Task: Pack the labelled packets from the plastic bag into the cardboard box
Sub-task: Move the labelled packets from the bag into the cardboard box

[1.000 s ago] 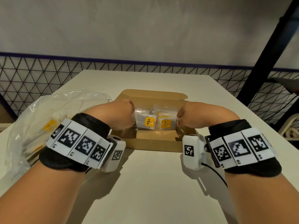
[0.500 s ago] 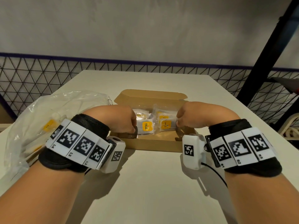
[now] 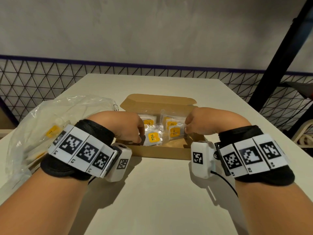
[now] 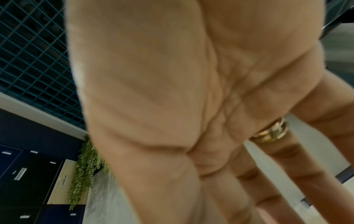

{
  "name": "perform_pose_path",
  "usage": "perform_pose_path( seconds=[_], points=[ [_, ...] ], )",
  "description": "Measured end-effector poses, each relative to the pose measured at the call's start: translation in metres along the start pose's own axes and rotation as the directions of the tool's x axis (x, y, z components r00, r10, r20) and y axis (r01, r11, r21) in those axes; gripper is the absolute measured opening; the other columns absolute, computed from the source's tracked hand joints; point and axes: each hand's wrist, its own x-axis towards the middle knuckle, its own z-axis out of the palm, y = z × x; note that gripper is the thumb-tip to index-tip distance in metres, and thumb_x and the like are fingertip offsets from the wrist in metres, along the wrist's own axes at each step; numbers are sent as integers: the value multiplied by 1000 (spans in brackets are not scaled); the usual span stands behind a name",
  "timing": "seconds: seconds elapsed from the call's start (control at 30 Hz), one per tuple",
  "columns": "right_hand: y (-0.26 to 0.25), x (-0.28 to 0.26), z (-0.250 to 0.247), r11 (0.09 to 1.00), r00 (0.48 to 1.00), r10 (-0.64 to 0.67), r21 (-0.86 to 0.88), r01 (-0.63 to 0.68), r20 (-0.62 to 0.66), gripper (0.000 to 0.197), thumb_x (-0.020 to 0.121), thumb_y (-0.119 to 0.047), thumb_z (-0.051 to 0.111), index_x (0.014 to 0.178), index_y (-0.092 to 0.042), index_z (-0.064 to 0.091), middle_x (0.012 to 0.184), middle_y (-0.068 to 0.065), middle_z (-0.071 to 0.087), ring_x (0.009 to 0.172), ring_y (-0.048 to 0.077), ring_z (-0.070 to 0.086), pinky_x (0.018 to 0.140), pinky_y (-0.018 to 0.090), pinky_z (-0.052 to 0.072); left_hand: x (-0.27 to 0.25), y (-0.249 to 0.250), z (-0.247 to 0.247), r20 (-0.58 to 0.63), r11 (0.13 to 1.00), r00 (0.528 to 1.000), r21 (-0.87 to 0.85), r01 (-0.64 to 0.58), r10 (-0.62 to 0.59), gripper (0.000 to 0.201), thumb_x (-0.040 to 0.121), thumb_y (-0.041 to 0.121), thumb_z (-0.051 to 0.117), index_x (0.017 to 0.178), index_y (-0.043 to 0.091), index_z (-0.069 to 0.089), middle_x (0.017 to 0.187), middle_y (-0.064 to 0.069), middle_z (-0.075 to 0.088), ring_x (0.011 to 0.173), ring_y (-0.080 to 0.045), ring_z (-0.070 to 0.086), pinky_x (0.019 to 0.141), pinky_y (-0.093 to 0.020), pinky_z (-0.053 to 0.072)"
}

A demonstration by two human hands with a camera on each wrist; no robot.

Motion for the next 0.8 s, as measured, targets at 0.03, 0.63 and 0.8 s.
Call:
perform_pose_path(
  seconds=[0.03,0.63,0.8],
  points=[
    [0,0,0,1000,1000,3,7,-3,-1,26,91,-25,52,106,-7,65,96,7,62,85,20,55,58,21,38,-2,2,-1,-10,1000,1000,-12,-11,10,28,88,30,56,116,28,60,120,8,53,103,-12,51,86,-24,43],
    [1,-2,1,998,1000,-25,66,25,-1,23,89,-21,52,104,-11,67,106,7,66,96,23,60,78,29,45,27,30,2,61,907,993,416,71,-106,43,89,41,57,120,10,59,98,0,59,82,-14,48,68,-23,39],
    [3,-2,0,997,999,-30,79,29,20,22,89,-19,51,98,-11,69,98,6,66,92,23,61,74,28,45,34,30,6,65,899,991,431,78,-118,41,90,38,58,111,4,64,72,-1,49,70,-16,47,67,-25,39]
  ],
)
